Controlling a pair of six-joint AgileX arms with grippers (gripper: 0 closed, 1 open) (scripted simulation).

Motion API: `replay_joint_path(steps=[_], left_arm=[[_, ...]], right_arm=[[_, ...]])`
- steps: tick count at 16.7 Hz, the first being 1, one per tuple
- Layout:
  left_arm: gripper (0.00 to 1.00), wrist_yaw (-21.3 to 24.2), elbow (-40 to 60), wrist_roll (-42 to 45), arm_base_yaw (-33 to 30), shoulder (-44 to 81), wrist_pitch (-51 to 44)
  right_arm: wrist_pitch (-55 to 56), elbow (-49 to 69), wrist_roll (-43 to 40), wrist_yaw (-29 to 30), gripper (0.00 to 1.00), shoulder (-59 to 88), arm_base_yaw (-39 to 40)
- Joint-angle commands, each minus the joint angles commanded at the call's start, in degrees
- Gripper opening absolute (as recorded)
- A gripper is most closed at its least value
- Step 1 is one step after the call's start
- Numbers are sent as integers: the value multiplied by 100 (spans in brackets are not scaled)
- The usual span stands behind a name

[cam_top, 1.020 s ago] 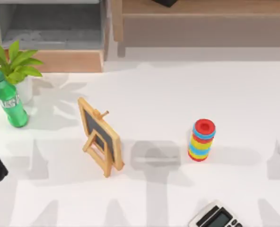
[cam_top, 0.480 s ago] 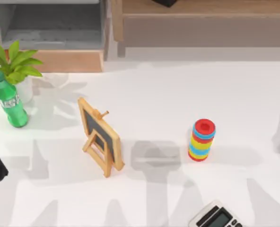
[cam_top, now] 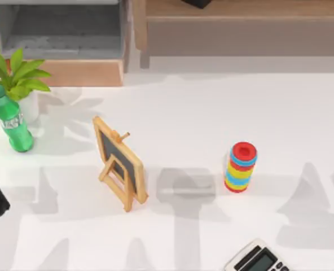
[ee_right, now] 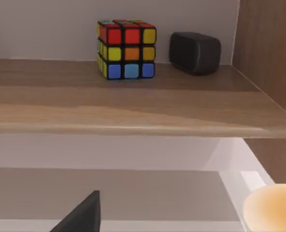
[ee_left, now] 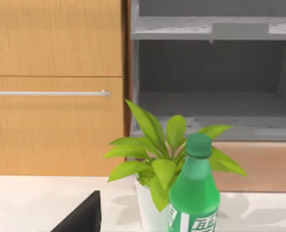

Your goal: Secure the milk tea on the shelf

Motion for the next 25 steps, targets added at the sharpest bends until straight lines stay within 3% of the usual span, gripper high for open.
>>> replay_joint_path(steps=[5, 10, 19, 25], left_arm=[[100, 0, 0, 0, 0, 0, 0], [100, 0, 0, 0, 0, 0, 0], [100, 0, 0, 0, 0, 0, 0], [100, 0, 0, 0, 0, 0, 0]], right_arm=[[1915, 551, 2, -842, 100, 2553, -907], [2942, 793, 72, -1335, 100, 3884, -1266], [2858, 986, 96, -1307, 100, 3979, -1222], [2141, 1971, 72, -712, 100, 4286, -616]])
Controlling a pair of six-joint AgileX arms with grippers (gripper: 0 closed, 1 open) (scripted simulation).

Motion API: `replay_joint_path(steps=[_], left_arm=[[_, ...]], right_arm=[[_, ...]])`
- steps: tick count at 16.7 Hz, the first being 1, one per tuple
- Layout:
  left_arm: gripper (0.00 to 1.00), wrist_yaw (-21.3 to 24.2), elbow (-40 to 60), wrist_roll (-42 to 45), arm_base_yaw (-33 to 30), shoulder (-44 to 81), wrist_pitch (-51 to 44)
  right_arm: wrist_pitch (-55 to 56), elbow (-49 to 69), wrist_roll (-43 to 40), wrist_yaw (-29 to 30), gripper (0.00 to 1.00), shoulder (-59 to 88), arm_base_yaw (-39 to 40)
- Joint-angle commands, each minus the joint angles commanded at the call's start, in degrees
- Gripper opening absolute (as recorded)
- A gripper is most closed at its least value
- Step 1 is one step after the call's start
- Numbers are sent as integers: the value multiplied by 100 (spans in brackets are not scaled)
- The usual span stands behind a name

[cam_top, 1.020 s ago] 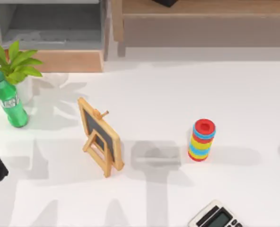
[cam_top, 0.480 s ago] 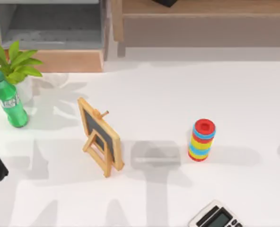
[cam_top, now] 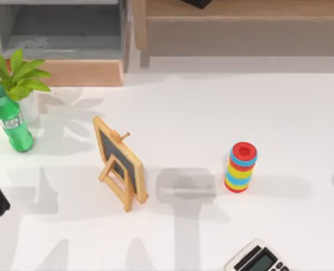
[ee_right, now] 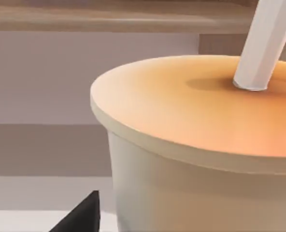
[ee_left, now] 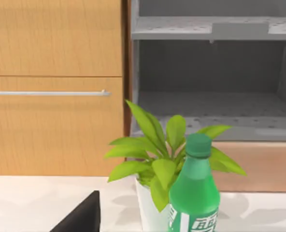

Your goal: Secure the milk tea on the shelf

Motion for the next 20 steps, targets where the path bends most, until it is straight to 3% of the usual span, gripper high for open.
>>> replay_joint_path(steps=[7, 20], left_arm=[[100, 0, 0, 0, 0, 0, 0], [100, 0, 0, 0, 0, 0, 0]], right_arm=[[-196, 345, -9, 276, 100, 158, 275], [-196, 345, -9, 276, 2, 158, 275]])
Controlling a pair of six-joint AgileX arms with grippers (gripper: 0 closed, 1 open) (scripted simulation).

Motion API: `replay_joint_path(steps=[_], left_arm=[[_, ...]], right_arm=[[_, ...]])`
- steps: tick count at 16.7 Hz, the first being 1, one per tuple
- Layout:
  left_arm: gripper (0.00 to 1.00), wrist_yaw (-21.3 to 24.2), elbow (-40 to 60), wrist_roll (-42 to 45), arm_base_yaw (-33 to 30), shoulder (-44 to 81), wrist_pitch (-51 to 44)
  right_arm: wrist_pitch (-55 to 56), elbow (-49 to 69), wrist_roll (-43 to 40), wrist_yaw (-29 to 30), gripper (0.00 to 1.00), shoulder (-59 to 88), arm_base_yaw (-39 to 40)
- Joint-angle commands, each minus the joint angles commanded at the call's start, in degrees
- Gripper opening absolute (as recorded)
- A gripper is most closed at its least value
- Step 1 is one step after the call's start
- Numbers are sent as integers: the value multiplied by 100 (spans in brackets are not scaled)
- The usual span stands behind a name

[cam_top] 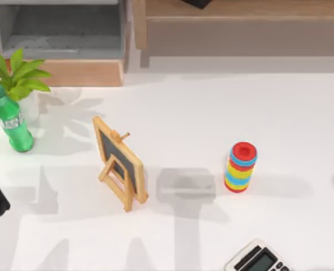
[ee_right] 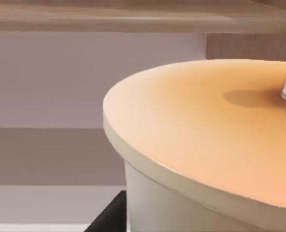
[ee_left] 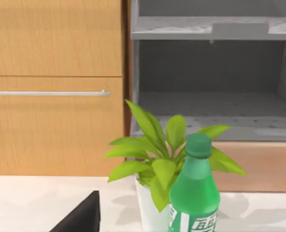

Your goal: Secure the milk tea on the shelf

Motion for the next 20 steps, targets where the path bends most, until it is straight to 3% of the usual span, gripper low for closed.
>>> replay_joint_path(steps=[20], left_arm=[[100, 0, 0, 0, 0, 0, 0]], right_arm=[[-187, 38, -9, 25, 0, -288, -3]])
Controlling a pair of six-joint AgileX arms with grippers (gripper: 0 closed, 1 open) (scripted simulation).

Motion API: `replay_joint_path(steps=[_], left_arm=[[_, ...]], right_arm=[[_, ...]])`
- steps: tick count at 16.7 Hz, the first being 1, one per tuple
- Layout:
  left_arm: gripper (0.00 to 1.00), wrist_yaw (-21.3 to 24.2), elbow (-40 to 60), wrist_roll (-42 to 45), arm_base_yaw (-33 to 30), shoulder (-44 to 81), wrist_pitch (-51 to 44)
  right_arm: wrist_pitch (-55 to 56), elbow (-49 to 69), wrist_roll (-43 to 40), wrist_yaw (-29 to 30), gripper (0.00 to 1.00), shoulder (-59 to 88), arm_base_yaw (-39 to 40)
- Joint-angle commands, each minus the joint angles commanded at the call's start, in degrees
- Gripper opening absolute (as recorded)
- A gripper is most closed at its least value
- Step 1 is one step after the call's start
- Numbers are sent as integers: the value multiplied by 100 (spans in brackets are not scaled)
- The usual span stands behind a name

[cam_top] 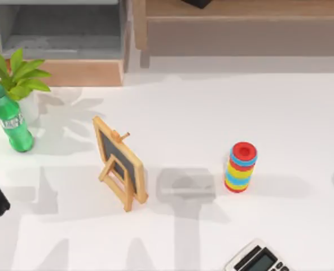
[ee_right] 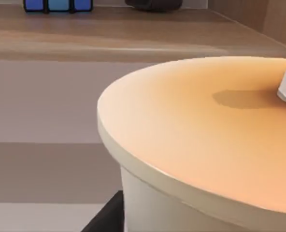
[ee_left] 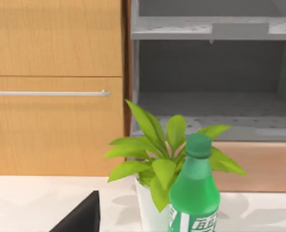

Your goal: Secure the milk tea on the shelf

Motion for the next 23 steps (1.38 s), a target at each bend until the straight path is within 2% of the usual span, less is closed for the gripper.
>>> replay_joint_path(steps=[6, 12, 18, 23], left_arm=[[100, 0, 0, 0, 0, 0, 0], [100, 0, 0, 0, 0, 0, 0], [100, 0, 0, 0, 0, 0, 0], [100, 0, 0, 0, 0, 0, 0]], right_arm=[[-343, 416, -352, 718, 0, -810, 48], [-1934, 1056, -478, 1605, 0, -1580, 636], [-3949, 2179, -234, 1875, 0, -1959, 1741], [-5215, 3050, -11, 1974, 0, -1963, 2053]])
